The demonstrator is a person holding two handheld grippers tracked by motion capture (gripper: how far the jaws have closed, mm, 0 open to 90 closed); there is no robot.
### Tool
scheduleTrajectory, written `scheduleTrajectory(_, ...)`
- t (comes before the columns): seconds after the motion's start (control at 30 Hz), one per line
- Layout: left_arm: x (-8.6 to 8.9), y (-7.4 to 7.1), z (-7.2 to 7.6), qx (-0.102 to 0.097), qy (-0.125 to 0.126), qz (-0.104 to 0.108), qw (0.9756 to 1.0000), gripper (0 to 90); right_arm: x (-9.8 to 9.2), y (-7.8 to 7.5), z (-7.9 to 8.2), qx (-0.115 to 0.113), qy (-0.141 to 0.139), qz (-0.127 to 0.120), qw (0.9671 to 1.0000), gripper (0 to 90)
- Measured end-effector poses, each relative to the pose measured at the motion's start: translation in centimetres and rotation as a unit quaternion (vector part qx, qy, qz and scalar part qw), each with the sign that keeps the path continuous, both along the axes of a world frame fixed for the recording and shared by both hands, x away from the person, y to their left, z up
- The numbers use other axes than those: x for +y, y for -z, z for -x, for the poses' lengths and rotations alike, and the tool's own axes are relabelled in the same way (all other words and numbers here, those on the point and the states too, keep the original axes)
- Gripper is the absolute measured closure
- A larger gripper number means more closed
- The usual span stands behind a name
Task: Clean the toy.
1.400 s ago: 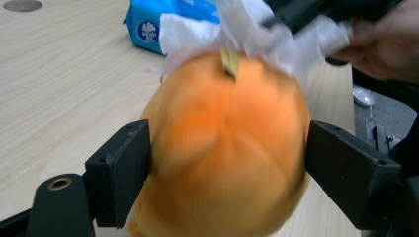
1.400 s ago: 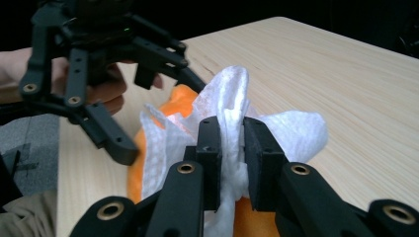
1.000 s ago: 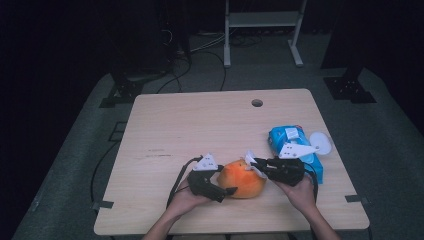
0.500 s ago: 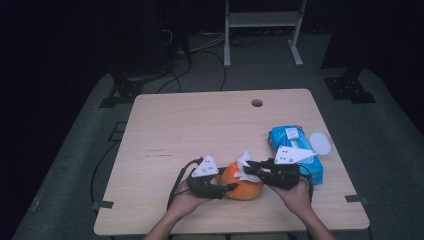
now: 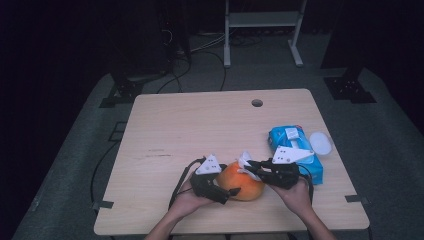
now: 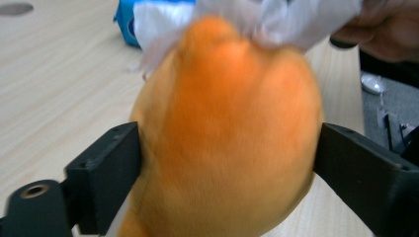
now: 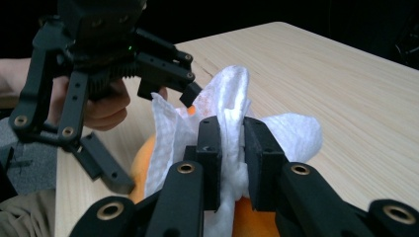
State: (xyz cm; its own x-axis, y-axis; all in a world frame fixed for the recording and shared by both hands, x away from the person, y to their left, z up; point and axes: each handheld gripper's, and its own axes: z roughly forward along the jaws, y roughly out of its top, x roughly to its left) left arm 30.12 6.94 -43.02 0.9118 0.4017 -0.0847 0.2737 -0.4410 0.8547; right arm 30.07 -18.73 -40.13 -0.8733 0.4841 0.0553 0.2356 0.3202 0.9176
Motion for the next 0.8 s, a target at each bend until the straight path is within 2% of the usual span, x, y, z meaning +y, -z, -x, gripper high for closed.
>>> scheduleTrajectory(0.03, 0.0, 0.0, 0.1, -0.001, 0.006, 0.003, 1.0, 10.3, -0.2, 0.0, -0.1, 0.0, 0.004, 0.002, 1.0, 77.4)
scheduleTrajectory(0.1, 0.3, -0.2, 0.2, -0.008, 0.02, 0.005, 0.9998, 17.3, -0.5, 0.1, -0.3, 0.004, 0.009, 0.001, 0.9999, 77.4)
scheduleTrajectory(0.13, 0.5, -0.3, 0.2, -0.007, 0.025, 0.013, 0.9996, 21.1, -0.8, 0.2, -0.4, 0.006, 0.013, 0.0, 0.9999, 77.4)
scheduleTrajectory(0.2, 0.8, -0.2, 0.1, -0.001, 0.026, 0.027, 0.9993, 23.1, -1.3, 0.2, -0.6, 0.011, 0.017, -0.002, 0.9998, 77.4)
scheduleTrajectory(0.23, 0.7, -0.1, -0.1, 0.001, 0.022, 0.025, 0.9995, 22.7, -1.5, 0.2, -0.6, 0.013, 0.022, -0.003, 0.9997, 77.4)
scheduleTrajectory(0.27, 0.6, 0.0, -0.2, 0.005, 0.015, 0.017, 0.9997, 18.6, -1.7, 0.3, -0.7, 0.013, 0.024, -0.004, 0.9996, 77.4)
scheduleTrajectory(0.33, 0.2, 0.6, -0.5, 0.026, 0.007, 0.003, 0.9996, 9.2, -1.8, 0.3, -0.7, 0.014, 0.025, -0.006, 0.9996, 77.4)
scheduleTrajectory(0.43, 0.0, 1.2, -0.9, 0.056, 0.011, 0.004, 0.9984, 8.1, -1.8, 0.3, -0.6, 0.013, 0.023, -0.006, 0.9996, 77.4)
scheduleTrajectory(0.47, 0.0, 1.1, -0.8, 0.052, 0.016, 0.006, 0.9985, 11.7, -1.8, 0.3, -0.5, 0.012, 0.023, -0.006, 0.9997, 77.4)
scheduleTrajectory(0.6, 0.6, -0.4, -0.1, 0.01, 0.027, -0.004, 0.9996, 35.2, -1.7, 0.0, -0.2, 0.008, 0.02, -0.013, 0.9997, 77.4)
scheduleTrajectory(0.7, 1.5, -2.1, 0.1, 0.005, 0.03, -0.003, 0.9995, 38.7, -1.9, -0.1, -0.2, 0.009, 0.021, -0.021, 0.9995, 77.4)
scheduleTrajectory(0.8, 1.7, -2.2, 0.2, 0.005, 0.028, -0.02, 0.9994, 40.7, -1.6, 0.2, -0.3, 0.019, 0.017, -0.023, 0.9994, 77.4)
